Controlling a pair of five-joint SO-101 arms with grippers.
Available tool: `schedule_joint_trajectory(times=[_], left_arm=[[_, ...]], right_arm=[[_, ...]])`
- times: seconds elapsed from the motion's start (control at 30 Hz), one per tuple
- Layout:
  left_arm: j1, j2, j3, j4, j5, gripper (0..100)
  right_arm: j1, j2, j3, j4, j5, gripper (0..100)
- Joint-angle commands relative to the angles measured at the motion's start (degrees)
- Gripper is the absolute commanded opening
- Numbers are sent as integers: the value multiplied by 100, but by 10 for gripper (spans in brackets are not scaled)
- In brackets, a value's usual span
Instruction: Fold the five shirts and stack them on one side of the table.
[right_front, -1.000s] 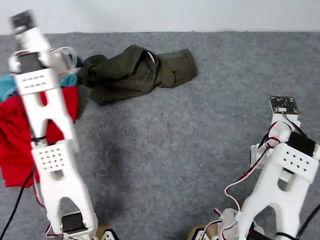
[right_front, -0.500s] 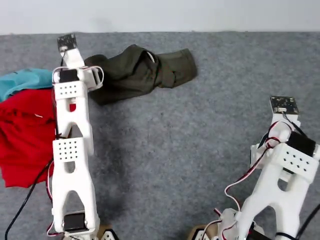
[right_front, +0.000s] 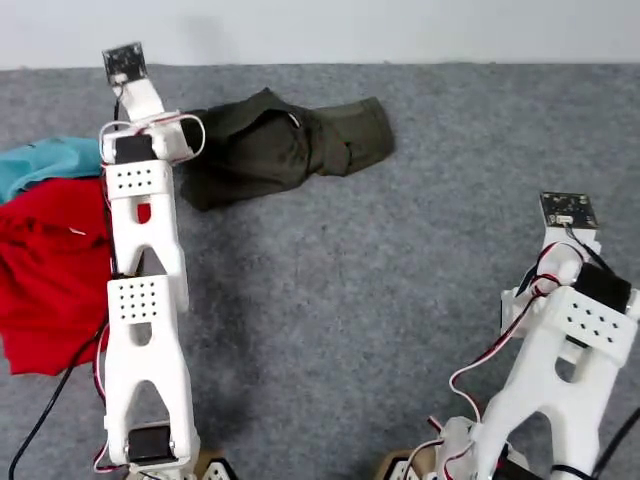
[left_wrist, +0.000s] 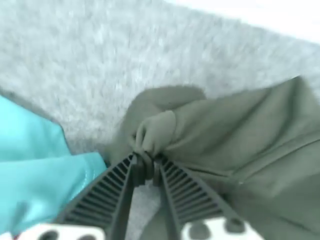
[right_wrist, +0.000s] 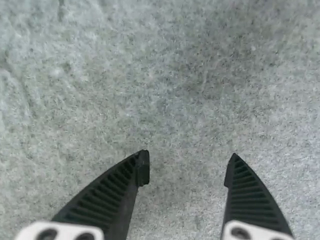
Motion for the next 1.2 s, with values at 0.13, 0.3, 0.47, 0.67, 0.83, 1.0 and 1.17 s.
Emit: schedule_joint_trajectory(times=[0.13, 0.3, 0.47, 0.67, 0.83, 1.0, 1.17], left_arm=[[308, -695, -884, 1231, -70, 12], [888, -1451, -884, 1943, -369, 12], [1952, -2277, -875, 2646, -1160, 12], [3130, -2822, -857, 2804, -1380, 12], [4264, -2980, -848, 2813, -1415, 12], [5415, -2980, -778, 2813, -1415, 12], [6382, -3015, -426, 2813, -1424, 12]], right_arm=[[48, 22, -26, -66, 62, 253], [48, 22, -26, -66, 62, 253], [66, 22, -26, -66, 62, 253], [180, -22, -53, -66, 62, 253], [1226, -31, -220, -57, 62, 253], [2457, -31, -484, -22, 53, 253], [3116, -31, -484, -31, 53, 253]])
